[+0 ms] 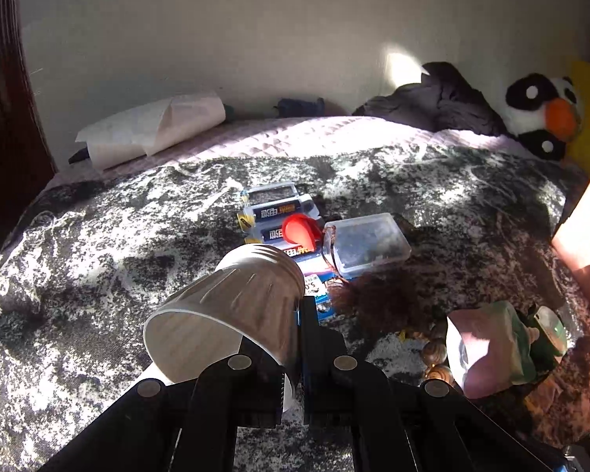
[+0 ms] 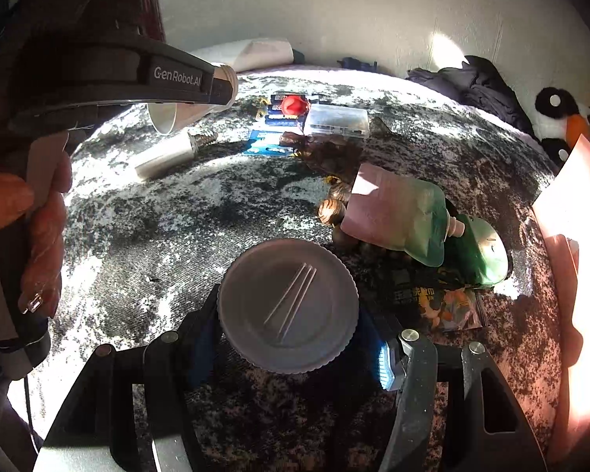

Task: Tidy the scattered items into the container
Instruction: 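Carry the grey cup and clear lid with both tools over the pink box, then open both tools to drop the cup and lid into the box, then move left tool toward the white bulb while right approaches the brown mesh pouch, then grasp the white LED bulb with left tool while right grasps the brown mesh pouch, then carry the bulb and mesh pouch with both tools over the pink box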

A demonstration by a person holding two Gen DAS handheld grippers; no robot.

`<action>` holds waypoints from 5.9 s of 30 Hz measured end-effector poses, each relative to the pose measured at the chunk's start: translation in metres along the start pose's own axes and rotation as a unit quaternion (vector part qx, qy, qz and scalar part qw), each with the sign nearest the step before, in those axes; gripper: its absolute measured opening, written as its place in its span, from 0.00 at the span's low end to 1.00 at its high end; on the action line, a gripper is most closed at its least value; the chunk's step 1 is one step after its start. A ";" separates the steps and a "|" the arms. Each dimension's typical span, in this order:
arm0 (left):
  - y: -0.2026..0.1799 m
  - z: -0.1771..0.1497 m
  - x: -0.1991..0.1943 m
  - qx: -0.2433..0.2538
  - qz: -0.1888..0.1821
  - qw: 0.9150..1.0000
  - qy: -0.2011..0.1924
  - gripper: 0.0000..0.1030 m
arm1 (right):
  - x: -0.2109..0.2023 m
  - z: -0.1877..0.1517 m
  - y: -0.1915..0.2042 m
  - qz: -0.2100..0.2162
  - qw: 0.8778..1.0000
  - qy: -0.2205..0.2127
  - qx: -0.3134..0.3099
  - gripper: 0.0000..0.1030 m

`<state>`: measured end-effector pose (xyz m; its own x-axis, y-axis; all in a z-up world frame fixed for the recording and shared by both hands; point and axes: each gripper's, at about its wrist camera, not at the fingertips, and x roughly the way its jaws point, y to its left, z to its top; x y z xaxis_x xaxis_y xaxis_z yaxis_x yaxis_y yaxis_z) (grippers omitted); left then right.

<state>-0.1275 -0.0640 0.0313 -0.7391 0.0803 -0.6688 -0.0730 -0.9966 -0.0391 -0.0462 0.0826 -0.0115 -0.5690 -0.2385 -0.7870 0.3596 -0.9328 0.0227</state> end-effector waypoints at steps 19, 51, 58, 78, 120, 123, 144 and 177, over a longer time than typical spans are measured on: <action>-0.020 -0.031 -0.133 0.015 -0.005 0.999 -0.046 0.02 | -0.134 -0.030 0.028 0.048 0.994 -0.094 -0.043 0.63; -0.397 0.057 -0.134 0.251 -0.221 0.942 -0.007 0.04 | -0.290 -0.092 -0.347 -0.176 0.933 -0.187 0.250 0.63; -0.441 0.061 -0.089 0.238 -0.265 0.932 0.072 0.62 | -0.251 -0.087 -0.387 -0.182 0.935 -0.138 0.273 0.64; -0.353 0.063 -0.104 0.192 -0.217 0.956 0.036 0.77 | -0.256 -0.075 -0.371 -0.240 0.917 -0.156 0.279 0.94; 0.074 -0.050 -0.020 -0.024 0.042 0.995 0.087 0.85 | -0.035 0.031 -0.015 -0.050 0.997 -0.055 0.024 0.98; 0.073 -0.041 0.002 -0.010 0.038 0.995 0.093 0.85 | -0.024 0.035 -0.025 -0.077 0.996 -0.050 0.020 0.98; 0.069 -0.024 0.079 0.009 0.027 0.991 0.131 0.27 | 0.054 0.096 -0.017 -0.031 0.999 -0.037 -0.010 0.96; 0.038 -0.023 0.000 -0.004 0.058 0.995 0.080 0.27 | -0.018 0.059 -0.004 -0.005 0.999 -0.041 -0.035 0.21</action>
<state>-0.1154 -0.1018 0.0127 -0.6267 -0.0381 -0.7783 0.0127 -0.9992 0.0388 -0.0808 0.0749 0.0392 -0.6304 -0.2536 -0.7337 0.4033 -0.9146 -0.0304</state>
